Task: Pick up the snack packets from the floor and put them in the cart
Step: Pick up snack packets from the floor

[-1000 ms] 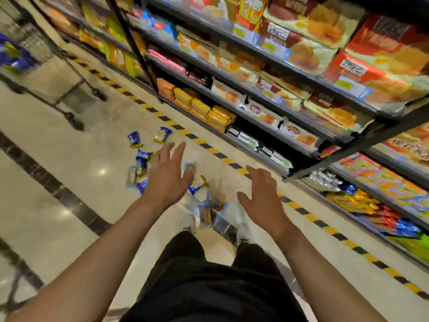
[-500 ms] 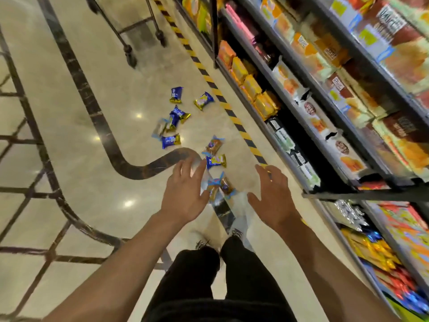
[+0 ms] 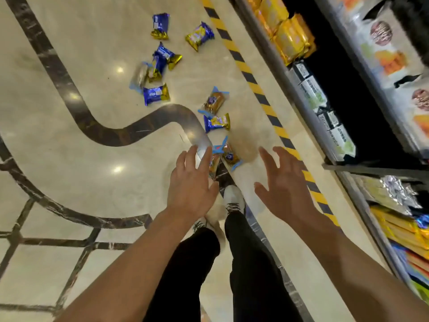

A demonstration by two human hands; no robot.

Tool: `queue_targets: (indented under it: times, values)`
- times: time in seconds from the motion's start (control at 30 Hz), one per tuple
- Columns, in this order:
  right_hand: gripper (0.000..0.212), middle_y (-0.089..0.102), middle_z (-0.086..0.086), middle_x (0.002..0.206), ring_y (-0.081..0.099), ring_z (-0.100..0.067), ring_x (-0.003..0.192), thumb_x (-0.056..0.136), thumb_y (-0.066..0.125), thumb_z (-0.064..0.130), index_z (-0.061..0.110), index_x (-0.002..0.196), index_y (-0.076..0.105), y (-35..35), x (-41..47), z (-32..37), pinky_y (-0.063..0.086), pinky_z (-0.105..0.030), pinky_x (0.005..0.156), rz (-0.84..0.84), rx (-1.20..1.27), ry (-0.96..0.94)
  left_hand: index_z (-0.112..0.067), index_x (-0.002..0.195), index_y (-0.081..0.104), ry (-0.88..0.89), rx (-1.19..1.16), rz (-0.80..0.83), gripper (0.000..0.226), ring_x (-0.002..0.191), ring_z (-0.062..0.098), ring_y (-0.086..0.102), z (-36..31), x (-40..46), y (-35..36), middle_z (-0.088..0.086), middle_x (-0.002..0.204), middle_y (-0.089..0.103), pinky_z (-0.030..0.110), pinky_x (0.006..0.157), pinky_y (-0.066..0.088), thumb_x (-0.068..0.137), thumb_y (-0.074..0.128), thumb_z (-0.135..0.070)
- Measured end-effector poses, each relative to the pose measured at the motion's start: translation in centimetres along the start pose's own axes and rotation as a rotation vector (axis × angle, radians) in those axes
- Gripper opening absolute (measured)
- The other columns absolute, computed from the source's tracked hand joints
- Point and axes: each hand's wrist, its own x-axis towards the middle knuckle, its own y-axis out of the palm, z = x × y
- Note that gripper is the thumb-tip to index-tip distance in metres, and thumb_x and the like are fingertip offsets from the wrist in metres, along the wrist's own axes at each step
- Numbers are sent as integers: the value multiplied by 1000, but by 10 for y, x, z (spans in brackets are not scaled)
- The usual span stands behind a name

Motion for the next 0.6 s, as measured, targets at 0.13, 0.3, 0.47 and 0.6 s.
queue_targets:
  times: [0.13, 0.3, 0.47, 0.6]
  values:
    - [80, 32, -19, 149, 33, -40, 132, 83, 55, 49, 20, 153, 28, 78, 47, -19, 34, -50, 107, 7, -50, -42, -27, 158, 9, -46, 20, 47, 84, 149, 34, 9, 29, 46, 89, 9, 164, 9, 47, 117, 23, 92, 56, -51]
    - [86, 32, -17, 150, 33, -38, 131, 82, 67, 45, 22, 154, 27, 181, 102, -48, 39, -48, 103, 31, -60, -16, -30, 158, 5, -82, -18, 58, 86, 150, 34, 7, 64, 111, 194, 7, 165, 5, 48, 118, 20, 92, 55, -52]
    - [90, 17, -14, 156, 23, -36, 138, 85, 63, 48, 30, 156, 12, 285, 160, -72, 38, -45, 104, 141, -29, 14, -28, 158, 6, -61, -67, 52, 89, 148, 34, 11, 97, 173, 288, 9, 163, 6, 50, 115, 28, 89, 57, -54]
    - [96, 13, -15, 155, 24, -35, 136, 82, 63, 55, 39, 154, 2, 363, 199, -84, 37, -44, 105, 203, -20, 4, -32, 155, -7, -76, -92, 70, 100, 148, 33, 9, 118, 223, 363, 7, 164, 0, 50, 116, 29, 86, 58, -65]
